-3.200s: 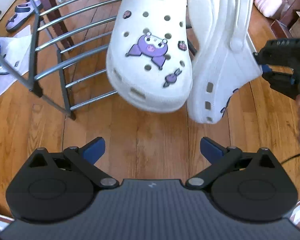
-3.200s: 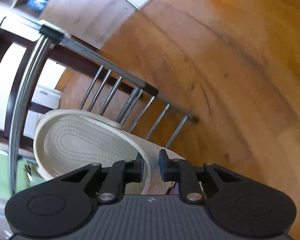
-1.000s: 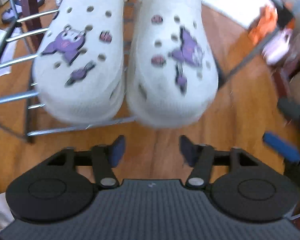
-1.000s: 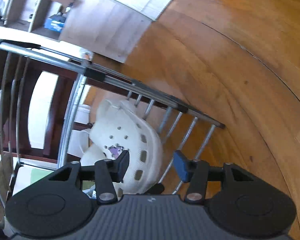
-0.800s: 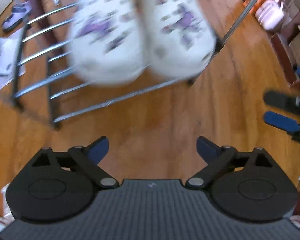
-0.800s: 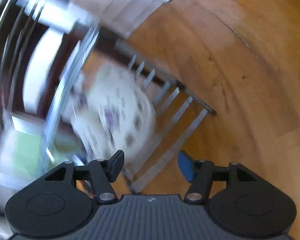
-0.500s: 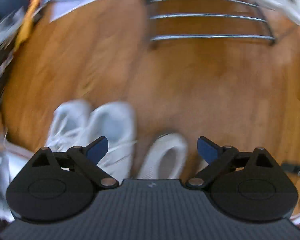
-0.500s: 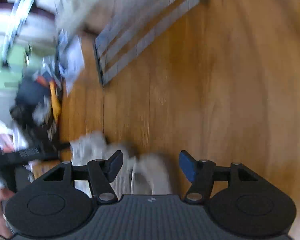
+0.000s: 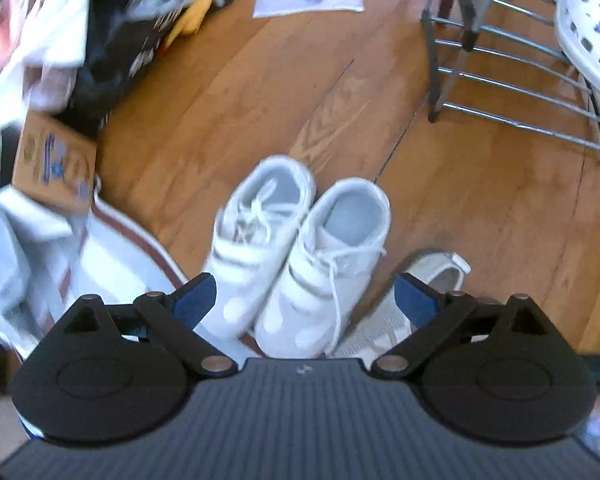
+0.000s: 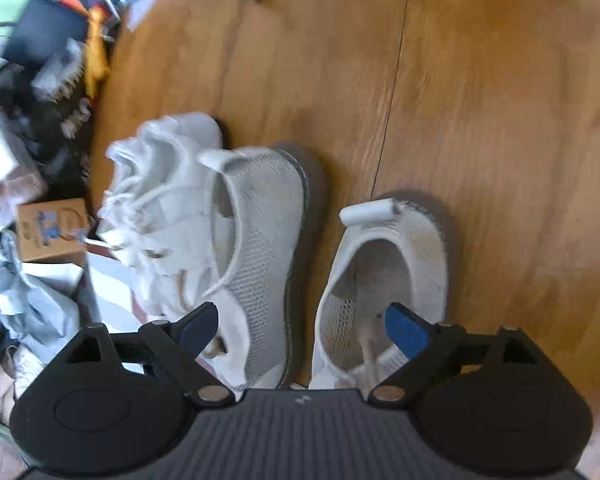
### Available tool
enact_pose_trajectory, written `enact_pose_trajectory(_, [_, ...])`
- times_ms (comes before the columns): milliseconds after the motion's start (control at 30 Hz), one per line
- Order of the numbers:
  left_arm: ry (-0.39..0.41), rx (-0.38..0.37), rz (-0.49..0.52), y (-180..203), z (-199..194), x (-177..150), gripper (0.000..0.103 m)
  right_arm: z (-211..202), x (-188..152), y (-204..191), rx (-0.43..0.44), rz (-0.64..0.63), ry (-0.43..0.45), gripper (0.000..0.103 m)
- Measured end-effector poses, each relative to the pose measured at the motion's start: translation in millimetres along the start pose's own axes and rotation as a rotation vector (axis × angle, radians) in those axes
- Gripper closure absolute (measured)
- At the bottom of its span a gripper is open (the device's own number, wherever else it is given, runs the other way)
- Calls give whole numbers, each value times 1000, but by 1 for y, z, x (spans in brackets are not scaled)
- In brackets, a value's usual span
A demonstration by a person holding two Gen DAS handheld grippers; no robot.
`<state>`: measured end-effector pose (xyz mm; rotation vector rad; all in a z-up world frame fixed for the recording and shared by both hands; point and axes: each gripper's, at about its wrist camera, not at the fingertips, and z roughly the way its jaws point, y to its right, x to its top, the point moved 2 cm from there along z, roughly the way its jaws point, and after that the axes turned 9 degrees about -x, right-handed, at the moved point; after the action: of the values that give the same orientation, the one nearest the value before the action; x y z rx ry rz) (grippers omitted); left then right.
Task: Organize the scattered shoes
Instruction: 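Release the white clogs on the rack shelf and move the right tool to the floor shoes, then grasp the white mesh lace-up sneakers together with the right tool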
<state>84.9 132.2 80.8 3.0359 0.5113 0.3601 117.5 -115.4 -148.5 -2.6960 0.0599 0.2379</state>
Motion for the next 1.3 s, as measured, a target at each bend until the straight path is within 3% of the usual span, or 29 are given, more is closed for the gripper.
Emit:
enact_pose_trajectory(100, [21,-48,-64,-4,-14,-1,6,13,5,0,-9,74,-10,14])
enact_pose_trajectory(200, [102,-124,-99,6,-53,-2,6,15,8,-13,-43,93,18,14])
enact_pose_trajectory(333, [203,-159,-95,21,-86,1,6,30,11,-40,-209,10,66,15])
enact_pose_trajectory(400, [219,-161,-94,25,-90,4,6,33,5,-54,-266,-86,125,26])
enact_pose_trajectory(467, [225,-179,-103,26,-88,9,6,26,-3,-66,-289,-247,219,72])
enact_pose_trajectory(500, [223,-189,-105,27,-85,13,6,24,-4,-69,-285,-293,248,74])
enact_pose_trajectory(600, [203,-192,-120,25,-69,26,6,16,8,-48,-194,-246,255,90])
enact_pose_trajectory(700, [185,-209,-153,22,-55,38,6,-7,21,-35,-156,-280,368,93])
enact_pose_trajectory(900, [159,-261,-142,44,-24,68,6,-49,48,-27,-130,-359,597,92])
enact_pose_trajectory(1000, [132,-295,-95,68,-7,81,6,-56,56,-12,-128,-285,623,75])
enact_pose_trajectory(1067, [91,-293,-59,84,12,87,6,-66,50,-1,-178,-235,620,50])
enact_pose_trajectory(1233, [20,-300,20,114,45,95,6,-77,3,13,-318,-183,651,25])
enact_pose_trajectory(1300, [-6,-277,100,129,58,94,6,-65,-17,17,-325,-135,665,23])
